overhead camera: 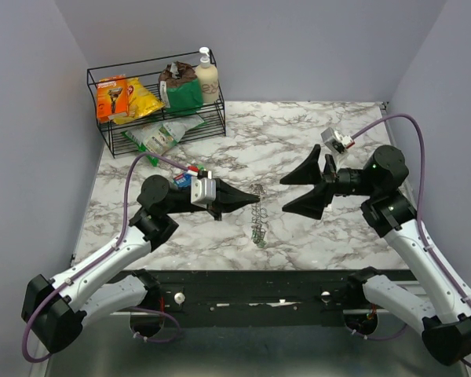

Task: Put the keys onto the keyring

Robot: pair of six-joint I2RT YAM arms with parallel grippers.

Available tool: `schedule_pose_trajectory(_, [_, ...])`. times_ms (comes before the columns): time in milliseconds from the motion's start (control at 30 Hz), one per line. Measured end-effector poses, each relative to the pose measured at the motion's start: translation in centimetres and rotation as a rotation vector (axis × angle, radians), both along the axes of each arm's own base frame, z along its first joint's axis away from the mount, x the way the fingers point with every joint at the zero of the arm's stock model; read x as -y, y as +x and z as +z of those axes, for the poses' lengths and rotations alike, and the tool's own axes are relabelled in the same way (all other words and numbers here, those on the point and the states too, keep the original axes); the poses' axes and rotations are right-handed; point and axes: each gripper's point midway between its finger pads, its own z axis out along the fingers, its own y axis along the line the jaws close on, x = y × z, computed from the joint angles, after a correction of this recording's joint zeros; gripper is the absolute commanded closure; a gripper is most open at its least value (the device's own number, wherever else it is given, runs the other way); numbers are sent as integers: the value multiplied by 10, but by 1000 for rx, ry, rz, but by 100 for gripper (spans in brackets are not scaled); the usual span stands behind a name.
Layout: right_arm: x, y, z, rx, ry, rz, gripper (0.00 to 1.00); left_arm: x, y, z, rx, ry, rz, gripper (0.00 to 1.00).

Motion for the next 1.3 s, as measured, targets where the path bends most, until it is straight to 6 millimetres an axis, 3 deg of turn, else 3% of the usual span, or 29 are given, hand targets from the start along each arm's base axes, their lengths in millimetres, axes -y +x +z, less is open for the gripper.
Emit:
schedule_pose_trajectory(167, [-11,-8,8,31,-5,41,26,2,2,-4,-8,9,-3,100])
schedule_pose_trajectory(733, [-33,8,-7,-16,-37,11,34,4,0,-7,-24,20,-20,100])
schedule_pose_trajectory(867, [-36,10,-9,-16,-42,5,43,4,0,-7,-30,20,-22,100])
schedule_pose_trajectory(1300, [-40,5,-10,-11,-44,22,52,3,-2,-7,-64,20,-30,100])
